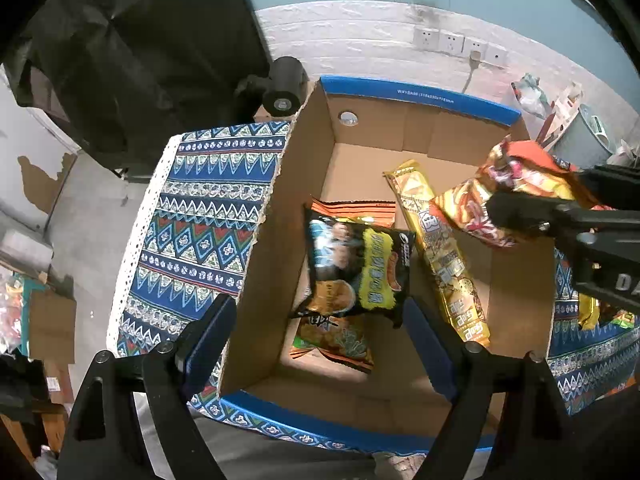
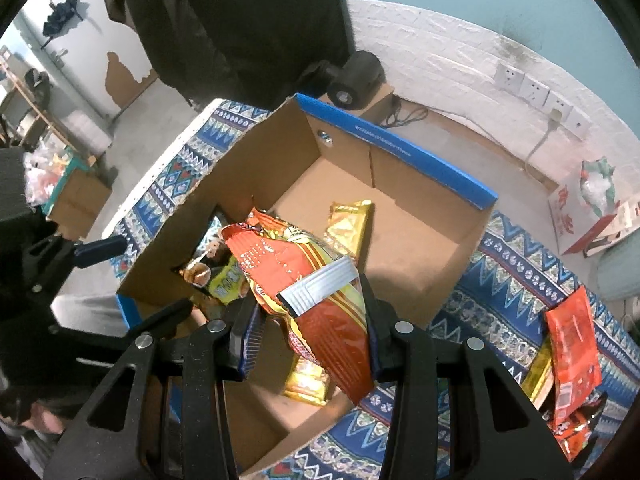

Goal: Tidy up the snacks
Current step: 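Open left tool over the box while right tool drops the orange striped bag inside, then move both open tools back from the box to the snack pile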

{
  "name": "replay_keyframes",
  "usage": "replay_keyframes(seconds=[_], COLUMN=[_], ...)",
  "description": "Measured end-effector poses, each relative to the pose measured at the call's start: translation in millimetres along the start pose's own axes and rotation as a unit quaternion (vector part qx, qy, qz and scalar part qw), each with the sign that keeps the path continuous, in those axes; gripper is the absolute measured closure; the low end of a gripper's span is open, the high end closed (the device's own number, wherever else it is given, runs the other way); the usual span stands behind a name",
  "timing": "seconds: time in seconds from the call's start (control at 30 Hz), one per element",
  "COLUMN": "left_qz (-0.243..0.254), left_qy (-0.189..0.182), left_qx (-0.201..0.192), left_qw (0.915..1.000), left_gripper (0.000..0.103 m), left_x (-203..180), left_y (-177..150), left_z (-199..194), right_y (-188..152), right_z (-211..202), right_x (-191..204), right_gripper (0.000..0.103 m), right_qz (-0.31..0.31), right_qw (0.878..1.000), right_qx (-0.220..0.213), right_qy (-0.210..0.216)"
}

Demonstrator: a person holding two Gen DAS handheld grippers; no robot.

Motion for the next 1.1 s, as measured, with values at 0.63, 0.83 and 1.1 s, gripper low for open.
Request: replay_keyframes(seconds=[0.63, 0.83, 1.1], left_qz=[0.029, 0.039, 0.059], left_qy=[-0.015, -0.023, -0.033], left_qx=[-0.008, -0.004, 0.001], left_qw=[0.9994, 0.9990, 0.9977], left_gripper=[0.016, 0.016, 0.016], left_x=[-30, -46, -78], left_y=[-4, -8, -16], left_z=[-16, -19, -22], right_y=[-12, -36, -76], right_z=[-32, -52, -82], right_x=[-28, -45, -71], right_gripper=[0.029, 0.027, 0.024], right_qz=[0.036, 0.045, 0.060], right_qw=[0.998, 0.997, 0.994], right_qx=[-0.019, -0.016, -0.012], right_qy=[-0.047, -0.065, -0.092])
Point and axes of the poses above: each gripper's, at about its wrist camera, not at the fingertips, and z roughly the way its jaws point, x to its left, y to its top, the point moved 8 cm from there along z, roughly the way its jaws point, and after that the axes turned 15 degrees about -z, right-handed, at the moved point
